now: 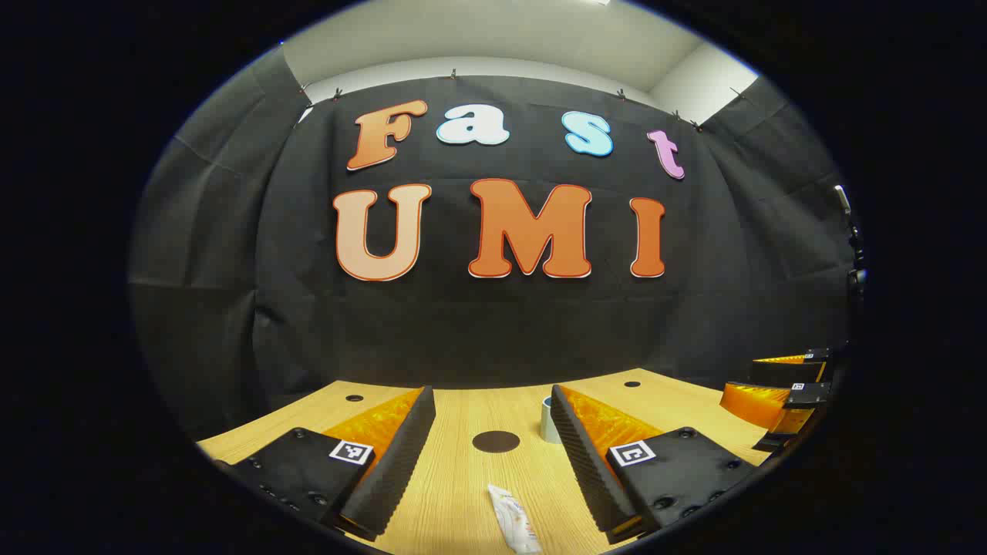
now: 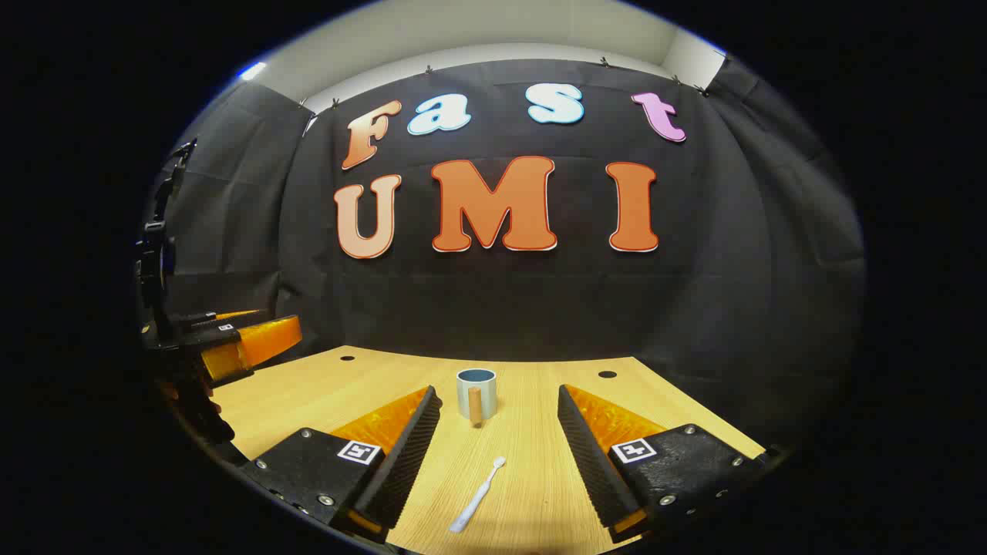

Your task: Put the toothbrush and toothpaste on the desktop into the cup, then pick up the cup and place it on the coaster on the desktop.

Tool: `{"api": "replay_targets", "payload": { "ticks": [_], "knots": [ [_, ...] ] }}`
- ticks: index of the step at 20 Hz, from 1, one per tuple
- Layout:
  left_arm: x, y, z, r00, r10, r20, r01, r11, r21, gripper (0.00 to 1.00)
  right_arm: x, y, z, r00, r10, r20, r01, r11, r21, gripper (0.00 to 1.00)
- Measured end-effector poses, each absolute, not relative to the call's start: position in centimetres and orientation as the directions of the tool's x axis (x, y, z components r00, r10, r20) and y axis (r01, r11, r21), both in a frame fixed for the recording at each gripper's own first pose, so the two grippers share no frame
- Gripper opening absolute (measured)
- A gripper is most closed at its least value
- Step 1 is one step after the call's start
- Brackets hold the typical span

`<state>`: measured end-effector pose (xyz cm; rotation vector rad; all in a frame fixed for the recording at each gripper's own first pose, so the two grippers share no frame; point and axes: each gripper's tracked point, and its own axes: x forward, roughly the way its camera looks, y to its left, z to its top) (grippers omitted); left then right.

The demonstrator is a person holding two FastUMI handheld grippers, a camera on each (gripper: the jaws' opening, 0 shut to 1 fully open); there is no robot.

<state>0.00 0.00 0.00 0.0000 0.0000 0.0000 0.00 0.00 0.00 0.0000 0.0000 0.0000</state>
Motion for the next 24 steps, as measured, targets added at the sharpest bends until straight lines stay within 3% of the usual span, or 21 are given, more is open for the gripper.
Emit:
{"api": "replay_targets", "payload": {
  "ticks": [12,17,24],
  "knots": [
    [0.3,-0.4,2.0,0.999,0.033,0.035,-0.033,0.999,0.019,0.96,0.5,0.6,0.6,1.000,0.012,0.013,-0.012,1.000,0.011,0.93],
    [0.9,-1.6,2.6,0.999,-0.003,0.051,0.003,1.000,0.002,0.95,0.6,0.5,0.6,1.000,0.022,0.006,-0.023,1.000,0.013,0.93],
    [3.8,-1.9,0.4,0.997,-0.058,-0.045,0.056,0.998,-0.037,0.94,2.6,-0.6,-2.6,0.995,0.014,-0.103,-0.010,0.999,0.035,0.93]
  ]
}}
